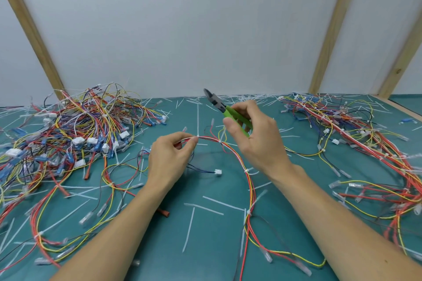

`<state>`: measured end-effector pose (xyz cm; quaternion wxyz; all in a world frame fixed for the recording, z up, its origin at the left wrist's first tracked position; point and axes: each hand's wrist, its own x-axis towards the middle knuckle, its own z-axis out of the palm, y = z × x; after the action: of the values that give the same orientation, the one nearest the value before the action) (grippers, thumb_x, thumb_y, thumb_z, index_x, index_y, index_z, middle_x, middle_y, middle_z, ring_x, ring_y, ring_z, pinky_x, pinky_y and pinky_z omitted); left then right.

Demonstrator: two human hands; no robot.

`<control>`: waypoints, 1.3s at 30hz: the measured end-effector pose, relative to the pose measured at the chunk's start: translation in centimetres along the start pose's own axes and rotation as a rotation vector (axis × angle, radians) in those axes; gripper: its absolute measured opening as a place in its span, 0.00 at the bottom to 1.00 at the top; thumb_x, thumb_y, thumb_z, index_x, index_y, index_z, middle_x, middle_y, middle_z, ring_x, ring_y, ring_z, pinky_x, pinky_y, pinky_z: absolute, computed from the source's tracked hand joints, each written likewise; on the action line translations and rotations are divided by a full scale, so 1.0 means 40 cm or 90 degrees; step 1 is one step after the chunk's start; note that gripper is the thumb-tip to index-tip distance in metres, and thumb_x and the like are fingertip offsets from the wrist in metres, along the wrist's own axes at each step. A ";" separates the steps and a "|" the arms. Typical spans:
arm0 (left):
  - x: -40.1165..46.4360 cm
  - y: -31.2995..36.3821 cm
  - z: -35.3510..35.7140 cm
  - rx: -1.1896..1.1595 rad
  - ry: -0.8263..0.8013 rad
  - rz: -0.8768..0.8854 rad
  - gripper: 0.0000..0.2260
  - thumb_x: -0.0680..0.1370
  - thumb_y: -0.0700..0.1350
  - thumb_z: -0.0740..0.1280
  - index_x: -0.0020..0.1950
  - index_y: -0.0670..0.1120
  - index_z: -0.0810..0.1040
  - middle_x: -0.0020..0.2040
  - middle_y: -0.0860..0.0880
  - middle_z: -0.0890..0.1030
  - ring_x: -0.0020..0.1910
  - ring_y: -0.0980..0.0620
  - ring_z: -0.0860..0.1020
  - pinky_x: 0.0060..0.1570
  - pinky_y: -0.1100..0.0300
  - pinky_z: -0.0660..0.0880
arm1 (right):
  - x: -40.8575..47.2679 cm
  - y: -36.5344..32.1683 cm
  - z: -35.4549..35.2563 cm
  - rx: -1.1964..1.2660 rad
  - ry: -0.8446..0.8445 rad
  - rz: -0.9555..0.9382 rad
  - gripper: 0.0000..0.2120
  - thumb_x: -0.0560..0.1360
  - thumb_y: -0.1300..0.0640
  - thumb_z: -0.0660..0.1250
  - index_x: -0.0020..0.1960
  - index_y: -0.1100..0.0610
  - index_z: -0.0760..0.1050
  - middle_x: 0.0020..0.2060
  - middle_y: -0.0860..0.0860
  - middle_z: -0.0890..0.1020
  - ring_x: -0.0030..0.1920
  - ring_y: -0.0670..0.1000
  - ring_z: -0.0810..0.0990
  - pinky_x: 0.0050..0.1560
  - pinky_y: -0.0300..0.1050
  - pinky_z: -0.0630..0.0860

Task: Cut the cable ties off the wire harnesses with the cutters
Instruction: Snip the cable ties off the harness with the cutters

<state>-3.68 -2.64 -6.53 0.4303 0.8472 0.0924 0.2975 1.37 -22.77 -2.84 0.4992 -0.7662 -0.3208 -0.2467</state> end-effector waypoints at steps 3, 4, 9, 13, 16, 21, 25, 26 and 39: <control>0.001 -0.003 -0.003 0.002 0.020 -0.027 0.06 0.76 0.52 0.73 0.43 0.52 0.87 0.32 0.52 0.82 0.33 0.52 0.77 0.38 0.55 0.73 | -0.003 -0.010 -0.001 0.013 0.017 -0.036 0.12 0.77 0.43 0.69 0.52 0.51 0.77 0.42 0.42 0.82 0.42 0.47 0.81 0.42 0.46 0.78; 0.000 -0.002 -0.003 0.004 0.021 -0.033 0.06 0.76 0.53 0.73 0.43 0.52 0.87 0.32 0.54 0.83 0.32 0.55 0.77 0.38 0.57 0.73 | -0.003 -0.011 -0.001 0.010 0.011 -0.039 0.13 0.76 0.42 0.69 0.51 0.51 0.77 0.41 0.42 0.83 0.42 0.48 0.81 0.42 0.46 0.78; 0.001 -0.002 -0.004 -0.021 0.021 -0.043 0.07 0.76 0.51 0.73 0.44 0.50 0.87 0.32 0.55 0.83 0.32 0.58 0.77 0.40 0.57 0.74 | -0.014 0.027 0.001 -0.145 -0.120 0.033 0.18 0.71 0.33 0.73 0.50 0.46 0.81 0.42 0.40 0.85 0.44 0.44 0.83 0.48 0.48 0.79; 0.001 -0.001 -0.007 -0.018 0.006 -0.038 0.06 0.77 0.51 0.73 0.45 0.50 0.87 0.37 0.55 0.85 0.37 0.59 0.80 0.43 0.58 0.76 | -0.011 0.068 -0.009 -0.232 -0.167 0.069 0.18 0.69 0.31 0.73 0.51 0.41 0.81 0.44 0.37 0.85 0.47 0.44 0.81 0.47 0.44 0.76; 0.002 -0.001 -0.007 -0.019 -0.017 -0.033 0.05 0.78 0.50 0.73 0.46 0.50 0.86 0.35 0.58 0.83 0.35 0.62 0.78 0.41 0.61 0.74 | -0.008 0.081 -0.014 -0.239 -0.173 0.067 0.17 0.69 0.32 0.74 0.51 0.41 0.80 0.44 0.37 0.84 0.46 0.43 0.80 0.45 0.44 0.74; 0.002 -0.005 -0.002 -0.003 -0.040 -0.016 0.08 0.80 0.52 0.70 0.44 0.50 0.84 0.26 0.55 0.73 0.27 0.57 0.69 0.33 0.58 0.64 | -0.012 0.087 -0.012 -0.217 -0.184 0.081 0.16 0.68 0.34 0.75 0.50 0.42 0.80 0.42 0.36 0.83 0.45 0.43 0.79 0.48 0.46 0.76; 0.003 -0.006 0.001 0.031 -0.054 0.002 0.07 0.80 0.51 0.69 0.44 0.52 0.82 0.31 0.56 0.77 0.35 0.51 0.69 0.38 0.56 0.65 | -0.014 0.088 -0.014 -0.205 -0.190 0.088 0.15 0.68 0.35 0.76 0.50 0.41 0.80 0.42 0.36 0.82 0.46 0.43 0.80 0.50 0.48 0.77; 0.003 -0.006 0.001 0.038 -0.053 0.004 0.06 0.80 0.50 0.69 0.44 0.52 0.82 0.33 0.55 0.78 0.38 0.50 0.71 0.40 0.54 0.68 | -0.013 0.088 -0.014 -0.203 -0.188 0.089 0.15 0.68 0.35 0.76 0.50 0.42 0.80 0.42 0.36 0.82 0.46 0.43 0.80 0.51 0.48 0.77; -0.003 0.000 -0.004 0.074 -0.031 0.031 0.03 0.79 0.46 0.71 0.47 0.52 0.84 0.36 0.59 0.76 0.48 0.47 0.77 0.49 0.52 0.73 | -0.010 0.077 -0.010 -0.232 -0.192 0.052 0.18 0.70 0.36 0.76 0.53 0.44 0.80 0.45 0.37 0.81 0.45 0.43 0.79 0.53 0.47 0.74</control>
<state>-3.86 -2.60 -6.52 0.3754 0.8797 0.0781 0.2812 3.35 -24.14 -4.83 0.3083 -0.8842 -0.3109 -0.1629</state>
